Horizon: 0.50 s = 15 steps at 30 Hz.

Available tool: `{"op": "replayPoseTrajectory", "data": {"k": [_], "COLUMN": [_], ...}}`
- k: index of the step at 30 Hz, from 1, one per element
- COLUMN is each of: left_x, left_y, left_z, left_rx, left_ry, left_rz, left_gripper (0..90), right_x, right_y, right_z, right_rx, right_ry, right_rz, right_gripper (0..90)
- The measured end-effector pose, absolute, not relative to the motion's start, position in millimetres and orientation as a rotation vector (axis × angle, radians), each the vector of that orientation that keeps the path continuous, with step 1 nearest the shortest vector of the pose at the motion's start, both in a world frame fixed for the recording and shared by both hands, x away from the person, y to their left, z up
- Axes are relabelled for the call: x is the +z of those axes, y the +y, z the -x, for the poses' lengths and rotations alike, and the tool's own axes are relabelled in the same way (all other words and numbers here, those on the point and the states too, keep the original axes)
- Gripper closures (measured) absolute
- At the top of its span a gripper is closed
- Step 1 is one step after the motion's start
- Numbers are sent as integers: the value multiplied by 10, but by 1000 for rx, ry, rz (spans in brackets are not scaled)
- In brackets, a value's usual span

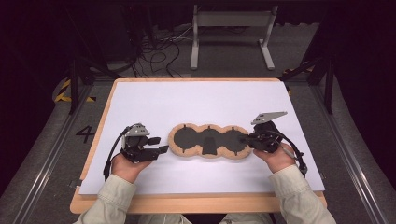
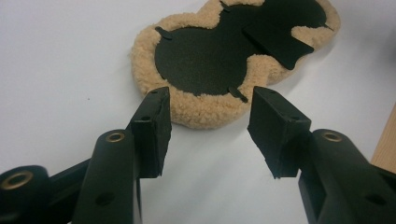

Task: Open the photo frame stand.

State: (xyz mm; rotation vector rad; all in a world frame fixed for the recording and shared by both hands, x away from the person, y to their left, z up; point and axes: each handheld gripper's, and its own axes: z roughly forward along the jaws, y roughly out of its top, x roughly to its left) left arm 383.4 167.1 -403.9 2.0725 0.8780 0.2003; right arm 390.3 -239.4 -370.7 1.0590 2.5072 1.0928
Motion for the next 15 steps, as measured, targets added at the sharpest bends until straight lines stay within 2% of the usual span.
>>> {"op": "replayPoseTrajectory", "data": {"k": [15], "left_x": [-4047], "left_y": [1679], "left_z": [-3847], "left_rx": [198], "left_ry": [886], "left_rz": [-2073], "left_gripper": [458], "right_x": [-4035], "right_y": [-1964], "right_z": [-3784], "right_rx": [995], "right_ry": [2707], "right_rz": [-923], "right_gripper": [900]}}
